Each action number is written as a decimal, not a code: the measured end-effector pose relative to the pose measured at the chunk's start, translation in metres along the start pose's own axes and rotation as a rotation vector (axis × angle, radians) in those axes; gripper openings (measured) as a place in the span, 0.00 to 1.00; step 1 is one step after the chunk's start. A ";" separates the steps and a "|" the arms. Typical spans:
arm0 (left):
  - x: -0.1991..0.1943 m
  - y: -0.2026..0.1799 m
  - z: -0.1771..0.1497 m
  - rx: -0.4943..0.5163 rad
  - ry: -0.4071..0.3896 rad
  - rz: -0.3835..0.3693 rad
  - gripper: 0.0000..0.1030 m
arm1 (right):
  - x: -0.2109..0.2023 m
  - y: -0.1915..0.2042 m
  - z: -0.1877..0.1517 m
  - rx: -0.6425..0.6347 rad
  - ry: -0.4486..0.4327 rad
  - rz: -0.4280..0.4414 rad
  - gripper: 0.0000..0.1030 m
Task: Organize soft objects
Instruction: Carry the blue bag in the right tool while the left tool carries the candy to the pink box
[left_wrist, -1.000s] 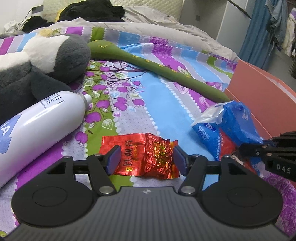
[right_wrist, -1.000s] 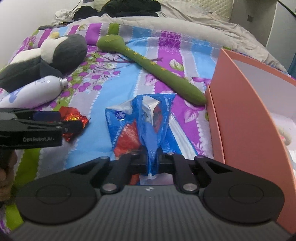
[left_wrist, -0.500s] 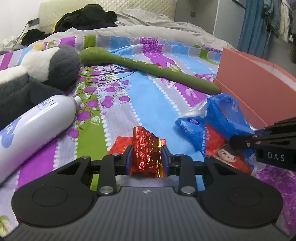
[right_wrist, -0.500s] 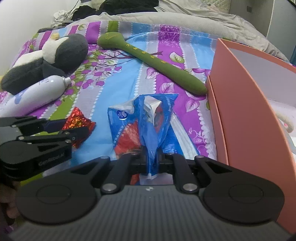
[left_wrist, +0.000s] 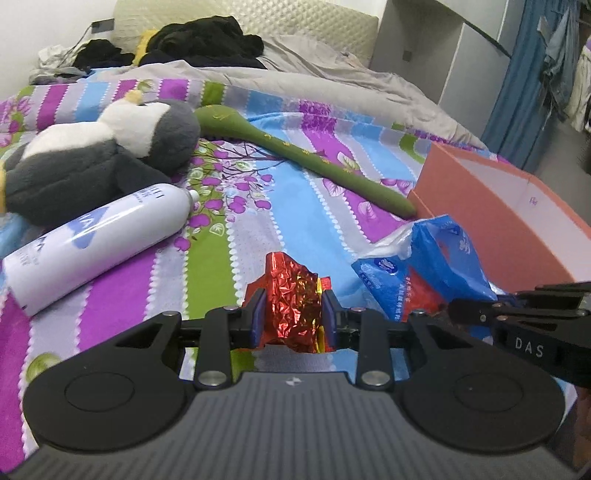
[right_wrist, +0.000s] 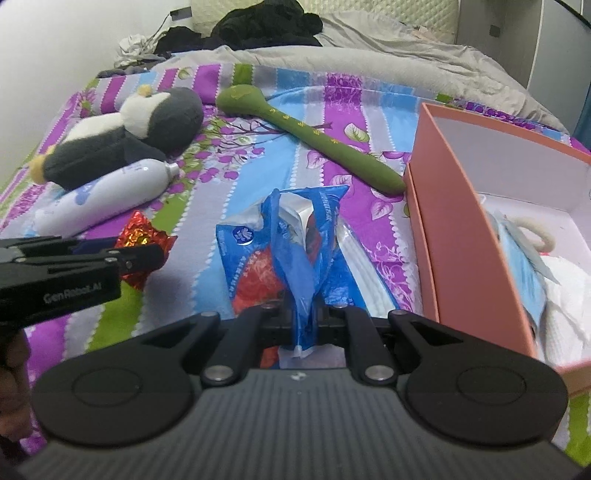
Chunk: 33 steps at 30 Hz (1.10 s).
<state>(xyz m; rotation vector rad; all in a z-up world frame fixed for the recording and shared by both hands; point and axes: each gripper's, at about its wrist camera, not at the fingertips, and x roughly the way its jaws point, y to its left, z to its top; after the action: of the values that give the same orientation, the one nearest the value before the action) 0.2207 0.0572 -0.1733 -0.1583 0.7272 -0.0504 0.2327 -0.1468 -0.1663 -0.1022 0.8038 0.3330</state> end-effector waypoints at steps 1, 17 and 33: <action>-0.006 0.000 -0.001 -0.007 -0.003 0.001 0.35 | -0.005 0.000 -0.001 0.002 -0.003 0.002 0.10; -0.102 -0.035 0.004 -0.003 -0.024 0.035 0.35 | -0.094 0.006 -0.011 0.030 -0.059 0.049 0.10; -0.135 -0.093 0.047 0.007 -0.031 -0.001 0.35 | -0.148 -0.030 0.021 0.069 -0.125 0.065 0.11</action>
<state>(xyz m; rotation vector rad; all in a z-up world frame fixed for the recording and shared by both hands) 0.1518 -0.0156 -0.0351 -0.1529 0.6962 -0.0512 0.1617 -0.2080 -0.0463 0.0099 0.6948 0.3689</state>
